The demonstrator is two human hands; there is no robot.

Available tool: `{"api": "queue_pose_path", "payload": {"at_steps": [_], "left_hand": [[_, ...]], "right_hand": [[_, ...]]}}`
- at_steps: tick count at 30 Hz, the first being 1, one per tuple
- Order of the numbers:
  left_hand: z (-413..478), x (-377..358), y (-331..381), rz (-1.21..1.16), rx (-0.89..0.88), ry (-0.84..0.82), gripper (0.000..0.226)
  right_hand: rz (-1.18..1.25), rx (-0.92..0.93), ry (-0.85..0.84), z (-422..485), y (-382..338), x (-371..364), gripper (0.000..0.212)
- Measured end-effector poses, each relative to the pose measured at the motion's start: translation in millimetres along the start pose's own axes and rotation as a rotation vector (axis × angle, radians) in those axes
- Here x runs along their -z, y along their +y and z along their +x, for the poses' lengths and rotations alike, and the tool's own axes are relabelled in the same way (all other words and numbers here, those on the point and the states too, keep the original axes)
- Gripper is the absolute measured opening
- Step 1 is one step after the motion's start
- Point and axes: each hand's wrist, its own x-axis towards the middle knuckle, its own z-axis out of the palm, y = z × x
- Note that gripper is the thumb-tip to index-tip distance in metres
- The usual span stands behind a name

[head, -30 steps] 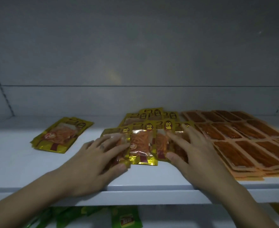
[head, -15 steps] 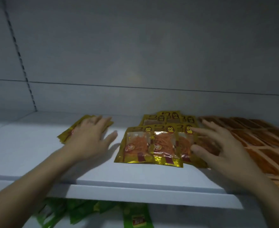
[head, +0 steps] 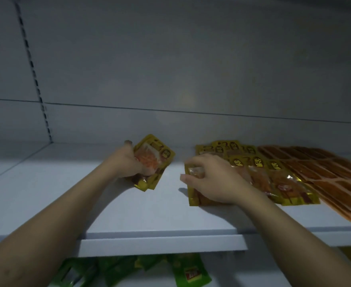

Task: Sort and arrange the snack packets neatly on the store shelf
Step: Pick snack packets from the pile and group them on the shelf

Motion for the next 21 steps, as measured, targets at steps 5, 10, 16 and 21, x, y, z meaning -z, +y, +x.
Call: {"api": "queue_pose_path", "payload": {"at_steps": [5,10,16,21], "left_hand": [[1.1,-0.9,7.3,-0.458,-0.111,-0.035,0.041],[-15.9,1.4,45.5,-0.739,-0.278,-0.103,0.086],[-14.2,6.0,85.4,-1.009,-0.297,-0.335,0.05],[19.1,-2.9,80.8,-0.817,-0.152,0.038,0.005]], "right_hand": [[0.198,-0.087,-0.004,19.4,-15.6,-0.3,0.062],[0.684,-0.131,0.083,42.4,-25.3,8.9,0.023],[0.844,-0.215,0.266,73.0,-4.7,44.3,0.038],[0.524,-0.299,0.32,93.2,36.8,62.9,0.033]]}}
